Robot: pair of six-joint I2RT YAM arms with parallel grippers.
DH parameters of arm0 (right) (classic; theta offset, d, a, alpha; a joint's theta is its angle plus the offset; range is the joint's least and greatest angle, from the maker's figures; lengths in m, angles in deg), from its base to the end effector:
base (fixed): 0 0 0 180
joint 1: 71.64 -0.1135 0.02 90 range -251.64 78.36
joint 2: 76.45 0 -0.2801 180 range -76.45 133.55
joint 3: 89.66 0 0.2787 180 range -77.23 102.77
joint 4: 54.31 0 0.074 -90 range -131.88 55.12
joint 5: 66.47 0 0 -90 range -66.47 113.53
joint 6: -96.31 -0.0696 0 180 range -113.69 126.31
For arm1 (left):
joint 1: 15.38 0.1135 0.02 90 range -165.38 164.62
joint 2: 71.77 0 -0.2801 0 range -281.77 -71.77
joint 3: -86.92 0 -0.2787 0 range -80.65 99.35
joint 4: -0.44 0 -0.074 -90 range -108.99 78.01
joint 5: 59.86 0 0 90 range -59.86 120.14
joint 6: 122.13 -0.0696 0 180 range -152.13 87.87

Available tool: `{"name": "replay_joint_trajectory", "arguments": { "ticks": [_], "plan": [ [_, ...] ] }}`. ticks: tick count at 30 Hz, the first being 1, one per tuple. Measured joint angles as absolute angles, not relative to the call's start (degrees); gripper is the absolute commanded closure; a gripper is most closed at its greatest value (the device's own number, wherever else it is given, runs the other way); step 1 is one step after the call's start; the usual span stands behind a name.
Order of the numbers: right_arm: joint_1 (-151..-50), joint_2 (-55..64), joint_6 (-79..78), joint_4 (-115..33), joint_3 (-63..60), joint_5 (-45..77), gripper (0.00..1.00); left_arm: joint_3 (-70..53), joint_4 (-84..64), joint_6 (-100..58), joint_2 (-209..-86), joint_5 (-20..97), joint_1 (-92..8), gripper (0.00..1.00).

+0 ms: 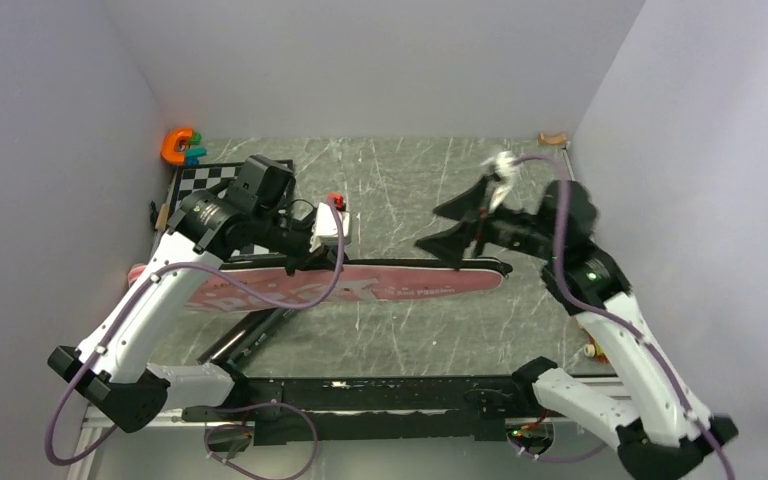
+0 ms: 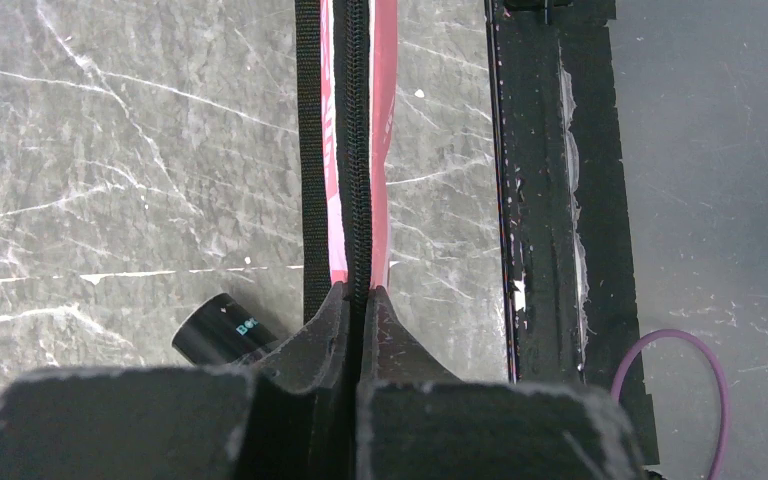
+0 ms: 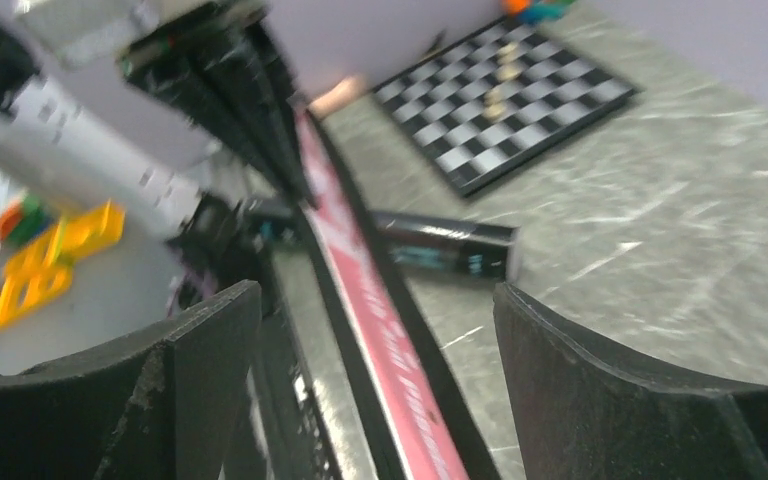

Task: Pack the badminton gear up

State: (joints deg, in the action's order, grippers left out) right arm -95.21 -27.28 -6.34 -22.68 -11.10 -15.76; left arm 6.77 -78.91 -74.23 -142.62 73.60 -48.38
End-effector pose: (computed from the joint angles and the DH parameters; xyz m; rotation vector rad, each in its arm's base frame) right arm 0.1725 0.1234 0.4572 -0.7034 1.5502 1.0276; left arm 0.1847 -0.1770 0.4173 1.6440 1.6028 -0.8379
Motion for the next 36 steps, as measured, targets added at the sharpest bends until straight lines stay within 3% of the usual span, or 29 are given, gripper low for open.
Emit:
{"name": "replay_joint_trajectory", "arguments": {
  "ticks": [6, 18, 20, 26, 28, 32, 36],
  "plan": [
    [-113.48, -15.93, 3.08, -18.66, -9.57, -12.29, 0.14, 7.82, -79.32, -75.09, -144.78, 72.95, -50.12, 1.00],
    [-120.72, -11.74, 6.73, -21.43, -13.05, -7.54, 0.32, 8.74, -79.76, -76.07, -145.52, 72.31, -50.76, 1.00],
    [-121.39, -11.52, 6.58, -22.98, -14.77, -6.93, 0.42, 8.74, -80.53, -76.11, -145.52, 72.07, -50.78, 1.00],
    [-123.32, -9.14, 5.86, -25.67, -16.35, -4.99, 0.91, 8.80, -82.51, -76.31, -145.52, 71.66, -50.82, 1.00],
    [-123.71, -8.63, 5.18, -25.80, -16.35, -4.81, 1.00, 8.85, -82.84, -76.46, -145.52, 70.96, -50.82, 0.94],
    [-124.10, -9.25, 4.83, -25.83, -16.50, -3.11, 1.00, 8.85, -82.36, -76.49, -145.52, 70.74, -50.80, 0.74],
    [-124.15, -13.07, 5.05, -25.50, -19.76, 0.15, 1.00, 9.63, -79.00, -76.33, -145.04, 70.83, -51.00, 0.34]
  ]
}}
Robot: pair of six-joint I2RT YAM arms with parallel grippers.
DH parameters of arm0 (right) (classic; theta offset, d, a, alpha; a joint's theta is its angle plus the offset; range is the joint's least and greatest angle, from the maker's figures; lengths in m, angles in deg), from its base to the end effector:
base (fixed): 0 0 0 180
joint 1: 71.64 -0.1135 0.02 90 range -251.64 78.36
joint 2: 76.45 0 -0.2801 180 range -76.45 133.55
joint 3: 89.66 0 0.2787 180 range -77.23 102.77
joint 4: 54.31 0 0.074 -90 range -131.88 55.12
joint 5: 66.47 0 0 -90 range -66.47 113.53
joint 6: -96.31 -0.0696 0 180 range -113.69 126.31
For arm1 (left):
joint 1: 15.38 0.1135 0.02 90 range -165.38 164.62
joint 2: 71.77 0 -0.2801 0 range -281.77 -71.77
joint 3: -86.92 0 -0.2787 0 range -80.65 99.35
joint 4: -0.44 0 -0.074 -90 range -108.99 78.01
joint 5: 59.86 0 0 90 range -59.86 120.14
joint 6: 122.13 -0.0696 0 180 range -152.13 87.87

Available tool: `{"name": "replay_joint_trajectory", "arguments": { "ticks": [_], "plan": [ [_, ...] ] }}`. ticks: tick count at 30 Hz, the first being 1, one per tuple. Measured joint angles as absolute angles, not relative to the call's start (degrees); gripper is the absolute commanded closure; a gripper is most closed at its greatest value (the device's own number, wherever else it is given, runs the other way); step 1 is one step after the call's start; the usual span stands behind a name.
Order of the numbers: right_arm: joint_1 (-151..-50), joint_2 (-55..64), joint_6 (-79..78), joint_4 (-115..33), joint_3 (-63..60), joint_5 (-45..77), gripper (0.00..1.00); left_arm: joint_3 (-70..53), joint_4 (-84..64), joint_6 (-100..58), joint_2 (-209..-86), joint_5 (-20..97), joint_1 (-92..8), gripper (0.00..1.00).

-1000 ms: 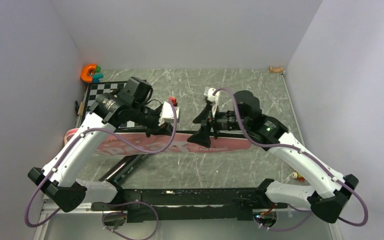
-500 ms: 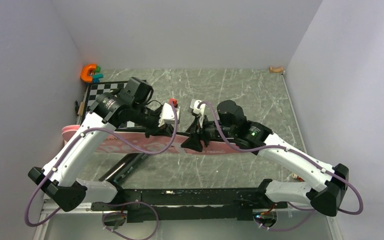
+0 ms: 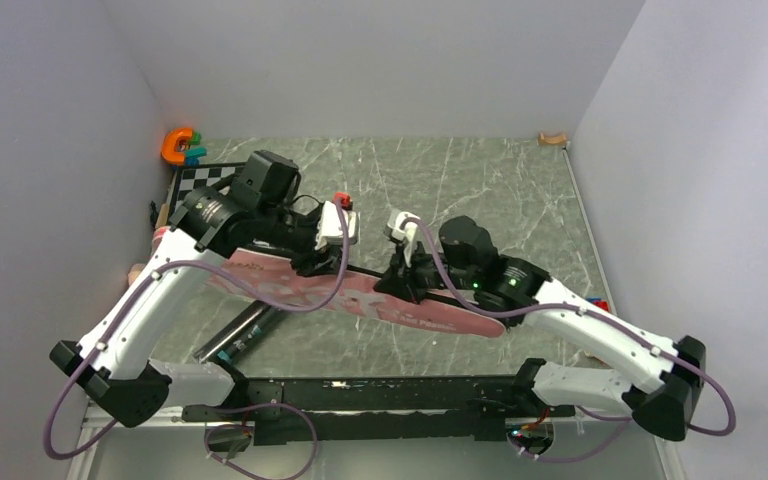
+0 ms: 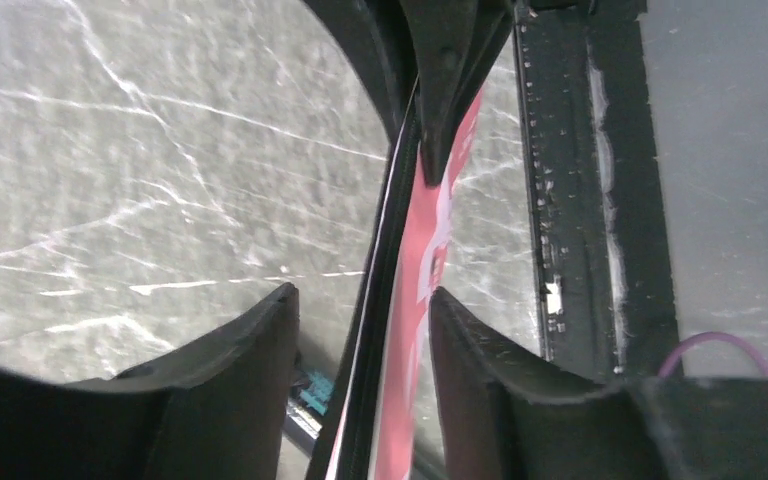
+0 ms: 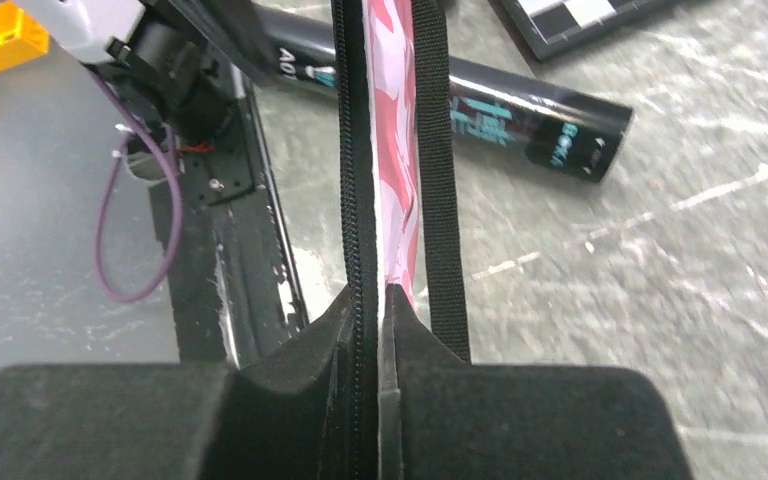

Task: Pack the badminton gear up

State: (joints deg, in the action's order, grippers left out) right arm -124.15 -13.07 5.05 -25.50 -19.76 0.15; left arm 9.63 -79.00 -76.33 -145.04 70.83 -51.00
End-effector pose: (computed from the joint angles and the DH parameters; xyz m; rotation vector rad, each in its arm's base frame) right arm 0.1600 0.2540 0.3433 -1.1416 1.7230 0.9989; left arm 0.1878 -0.1904 0.4216 1.7052 1.5573 -0.7839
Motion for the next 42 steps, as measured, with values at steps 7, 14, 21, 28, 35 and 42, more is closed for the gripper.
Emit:
{"name": "replay_joint_trajectory", "arguments": {
  "ticks": [7, 14, 21, 28, 35, 42],
  "plan": [
    [-113.90, -24.11, 3.19, -22.15, -25.04, 0.28, 1.00, 10.99, -75.26, -75.81, -141.00, 68.23, -50.39, 0.18],
    [-95.97, -28.68, -1.99, -23.46, -26.73, -6.62, 1.00, 10.05, -72.42, -74.58, -137.39, 65.52, -47.22, 0.17],
    [-87.32, -27.28, -3.65, -19.53, -26.86, -9.60, 1.00, 2.38, -71.76, -74.50, -132.61, 64.55, -45.43, 0.17],
    [-84.10, -24.11, -7.60, -20.60, -32.08, -13.73, 1.00, -1.49, -72.15, -74.74, -131.12, 64.27, -44.90, 0.18],
    [-84.72, -19.43, -8.87, -23.95, -34.27, -12.00, 1.00, -1.49, -72.46, -75.02, -131.10, 64.36, -44.81, 0.17],
    [-91.32, -4.35, -4.43, -22.13, -25.72, 1.37, 1.00, -3.13, -73.09, -76.84, -131.25, 63.77, -44.53, 0.17]
  ]
}}
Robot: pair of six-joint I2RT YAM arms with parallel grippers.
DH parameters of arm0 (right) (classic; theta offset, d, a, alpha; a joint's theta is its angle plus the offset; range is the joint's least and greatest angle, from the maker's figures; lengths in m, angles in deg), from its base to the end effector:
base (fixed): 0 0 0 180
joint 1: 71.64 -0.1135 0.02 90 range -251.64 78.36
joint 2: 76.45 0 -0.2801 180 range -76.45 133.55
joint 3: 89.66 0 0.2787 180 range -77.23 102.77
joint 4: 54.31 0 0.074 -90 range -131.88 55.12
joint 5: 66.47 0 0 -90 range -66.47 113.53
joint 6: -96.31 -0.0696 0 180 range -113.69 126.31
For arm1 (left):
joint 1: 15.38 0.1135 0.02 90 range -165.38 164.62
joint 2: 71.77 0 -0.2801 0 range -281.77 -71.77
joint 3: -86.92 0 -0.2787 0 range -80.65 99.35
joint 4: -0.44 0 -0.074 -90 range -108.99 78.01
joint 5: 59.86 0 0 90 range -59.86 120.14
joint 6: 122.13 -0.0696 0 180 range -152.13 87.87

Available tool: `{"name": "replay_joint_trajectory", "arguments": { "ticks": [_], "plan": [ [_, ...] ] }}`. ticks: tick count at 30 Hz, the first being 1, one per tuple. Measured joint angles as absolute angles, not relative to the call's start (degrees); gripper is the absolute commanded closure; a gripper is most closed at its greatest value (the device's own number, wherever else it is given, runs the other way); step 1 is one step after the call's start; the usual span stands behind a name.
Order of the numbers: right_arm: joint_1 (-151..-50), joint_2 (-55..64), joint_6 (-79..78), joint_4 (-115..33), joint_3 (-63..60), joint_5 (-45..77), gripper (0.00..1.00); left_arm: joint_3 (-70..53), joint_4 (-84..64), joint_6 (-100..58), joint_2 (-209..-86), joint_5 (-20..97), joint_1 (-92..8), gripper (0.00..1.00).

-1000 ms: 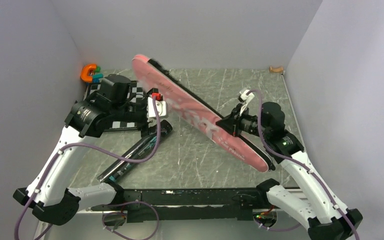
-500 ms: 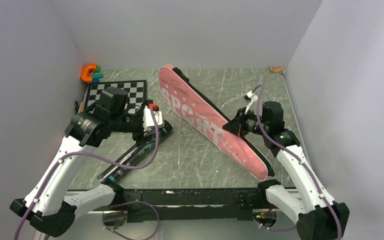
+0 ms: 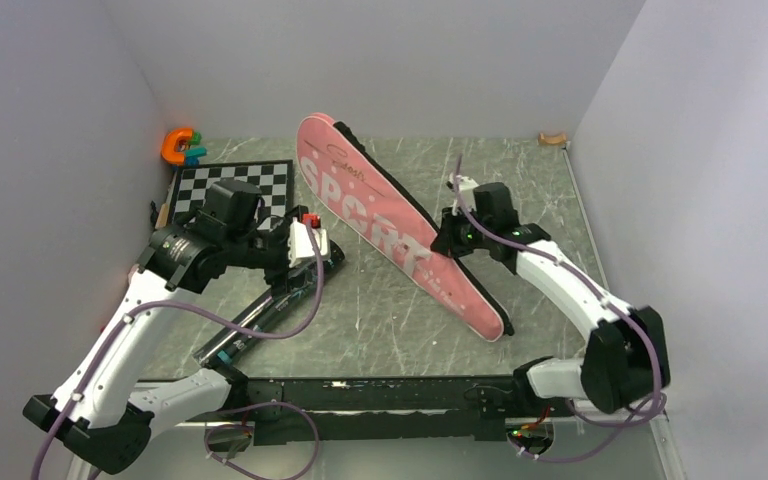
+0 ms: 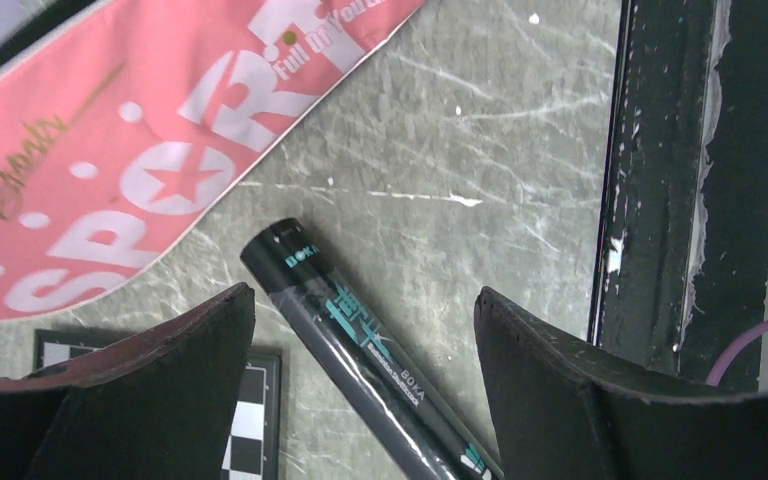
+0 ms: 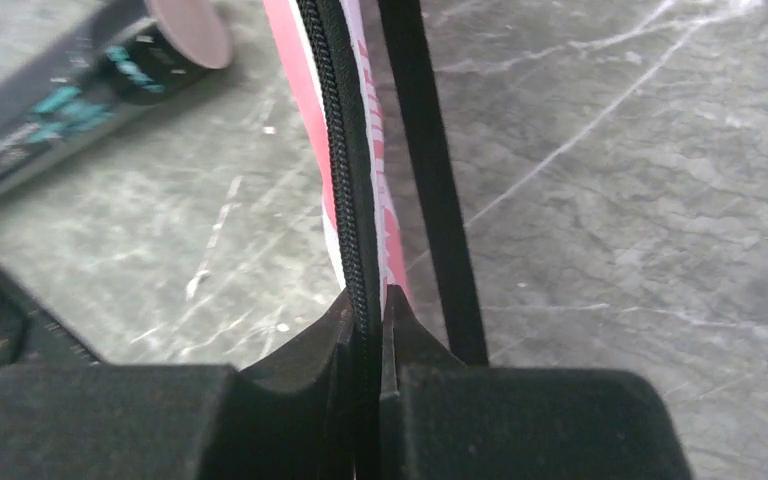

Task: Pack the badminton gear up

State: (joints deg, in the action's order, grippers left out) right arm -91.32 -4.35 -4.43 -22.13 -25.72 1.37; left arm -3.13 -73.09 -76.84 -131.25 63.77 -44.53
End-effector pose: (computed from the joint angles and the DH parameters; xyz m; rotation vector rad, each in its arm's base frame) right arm 0.2881 0.1309 0.2509 -0.3879 2.2816 0.7154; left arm 0.1684 -0.1381 0.4060 1.5577 1.5904 -0.5312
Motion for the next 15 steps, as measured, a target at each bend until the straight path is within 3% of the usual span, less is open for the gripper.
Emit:
{"name": "replay_joint_trajectory", "arguments": {
  "ticks": [13, 15],
  "plan": [
    [-100.30, 13.94, 0.72, -16.06, -21.53, 26.73, 1.00, -7.07, -74.91, -79.33, -131.67, 61.74, -42.65, 0.18],
    [-102.49, 15.87, 1.53, -14.07, -20.06, 29.02, 0.83, -7.15, -74.93, -79.44, -131.80, 61.74, -42.58, 0.18]
  ]
}}
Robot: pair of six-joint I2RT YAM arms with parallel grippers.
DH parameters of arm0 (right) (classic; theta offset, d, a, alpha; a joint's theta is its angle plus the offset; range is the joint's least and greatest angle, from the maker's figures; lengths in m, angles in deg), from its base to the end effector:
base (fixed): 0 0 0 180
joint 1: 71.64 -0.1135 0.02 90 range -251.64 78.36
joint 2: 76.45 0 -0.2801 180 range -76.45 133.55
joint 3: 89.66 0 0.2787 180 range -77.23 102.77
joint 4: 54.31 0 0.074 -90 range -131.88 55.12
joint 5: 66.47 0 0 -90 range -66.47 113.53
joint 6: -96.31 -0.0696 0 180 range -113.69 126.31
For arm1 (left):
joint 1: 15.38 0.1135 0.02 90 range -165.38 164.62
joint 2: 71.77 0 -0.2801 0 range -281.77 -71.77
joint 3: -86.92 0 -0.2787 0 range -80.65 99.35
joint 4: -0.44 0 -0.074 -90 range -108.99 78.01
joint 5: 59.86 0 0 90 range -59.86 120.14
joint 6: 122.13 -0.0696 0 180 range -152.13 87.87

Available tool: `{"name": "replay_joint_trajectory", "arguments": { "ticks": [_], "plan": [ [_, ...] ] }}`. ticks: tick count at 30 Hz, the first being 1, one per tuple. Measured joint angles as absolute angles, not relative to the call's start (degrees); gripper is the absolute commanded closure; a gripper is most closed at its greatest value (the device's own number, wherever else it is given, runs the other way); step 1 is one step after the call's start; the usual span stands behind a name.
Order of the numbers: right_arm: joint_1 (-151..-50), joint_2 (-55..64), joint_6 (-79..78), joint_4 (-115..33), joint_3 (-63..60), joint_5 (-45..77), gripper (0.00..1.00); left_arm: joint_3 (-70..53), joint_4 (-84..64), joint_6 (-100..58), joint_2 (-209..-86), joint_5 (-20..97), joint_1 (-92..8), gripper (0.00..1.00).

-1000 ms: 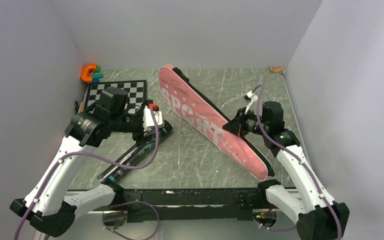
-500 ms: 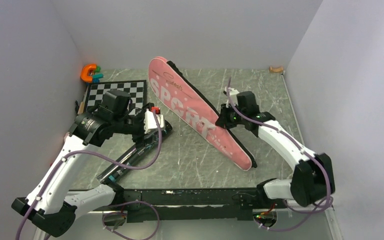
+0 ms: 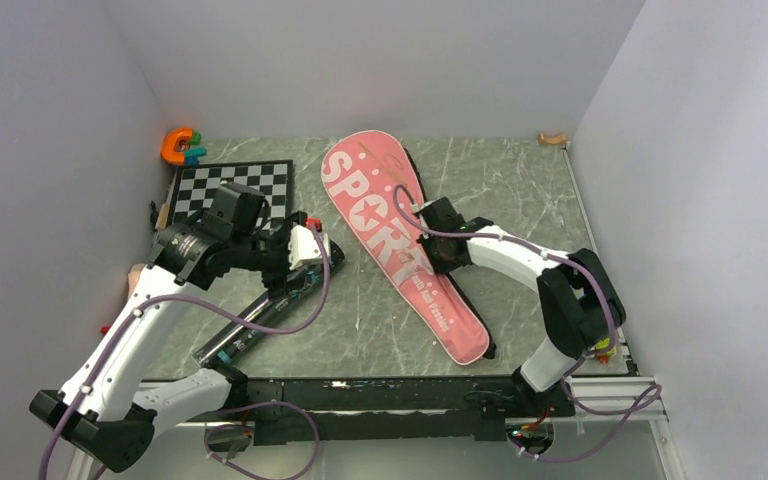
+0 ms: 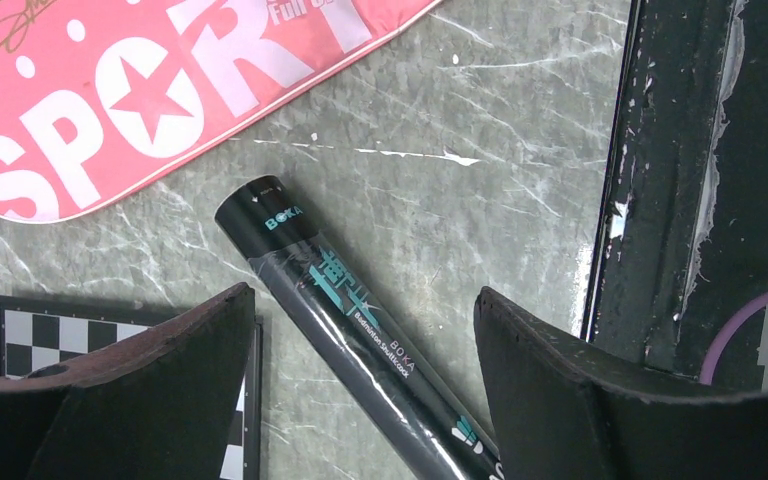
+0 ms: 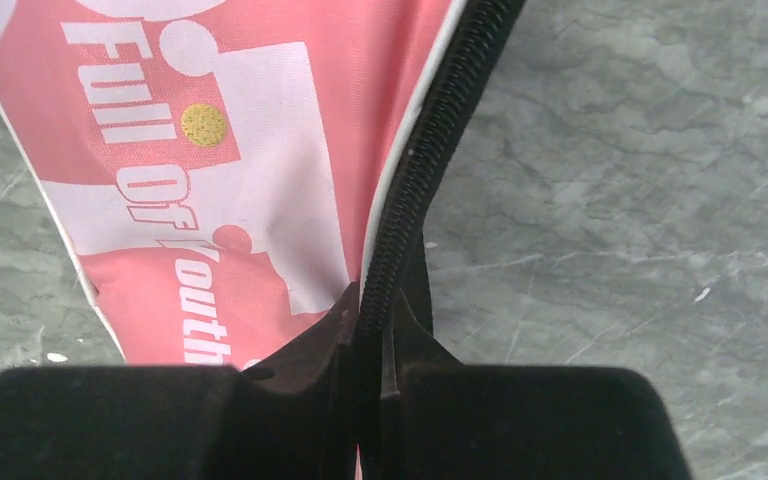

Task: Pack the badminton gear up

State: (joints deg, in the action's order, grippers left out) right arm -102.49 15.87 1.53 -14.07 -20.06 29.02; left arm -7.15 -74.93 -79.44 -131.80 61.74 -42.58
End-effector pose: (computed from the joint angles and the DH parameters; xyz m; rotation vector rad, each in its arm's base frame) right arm 0.3069 0.1756 0.1581 -0.5707 2.6010 0.0743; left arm 0.1767 -0.1318 0.3766 1.5925 1.6947 -0.4953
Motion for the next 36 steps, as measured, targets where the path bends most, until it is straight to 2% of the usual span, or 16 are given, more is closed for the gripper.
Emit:
{"name": "replay_joint_trajectory", "arguments": {
  "ticks": [1, 4, 11, 14, 19, 25, 30, 33, 36],
  "plan": [
    [-103.32, 16.81, 1.84, -13.02, -19.14, 29.85, 0.72, -7.15, -74.93, -79.46, -131.95, 61.74, -42.58, 0.18],
    [-104.34, 18.93, 2.36, -10.02, -16.30, 32.35, 0.49, -7.17, -74.93, -79.50, -132.54, 61.74, -42.56, 0.18],
    [-104.23, 21.05, 1.03, -8.36, -9.88, 41.39, 0.24, -14.17, -72.13, -81.69, -132.08, 58.37, -42.15, 0.14],
    [-104.26, 17.75, -0.37, -10.11, -11.10, 41.31, 0.06, -18.19, -70.89, -82.58, -134.00, 56.14, -40.03, 0.09],
    [-104.23, 3.91, -3.32, -14.63, -16.85, 36.63, 0.02, -21.34, -68.85, -82.26, -140.36, 53.23, -33.99, 0.01],
    [-104.19, -8.53, -7.12, -20.99, -22.33, 30.58, 0.00, -21.34, -66.47, -81.71, -149.33, 52.75, -30.74, 0.01],
    [-103.56, -12.87, -9.27, -23.05, -26.51, 27.36, 0.00, -22.17, -65.75, -81.82, -154.72, 52.71, -29.97, 0.01],
    [-102.49, -14.19, -9.92, -23.33, -27.60, 25.96, 0.00, -22.69, -65.53, -82.10, -157.39, 52.34, -29.36, 0.05],
    [-100.83, -15.43, -10.38, -24.30, -28.02, 24.91, 0.00, -23.28, -65.20, -82.47, -159.56, 52.10, -28.64, 0.14]
  ]
}}
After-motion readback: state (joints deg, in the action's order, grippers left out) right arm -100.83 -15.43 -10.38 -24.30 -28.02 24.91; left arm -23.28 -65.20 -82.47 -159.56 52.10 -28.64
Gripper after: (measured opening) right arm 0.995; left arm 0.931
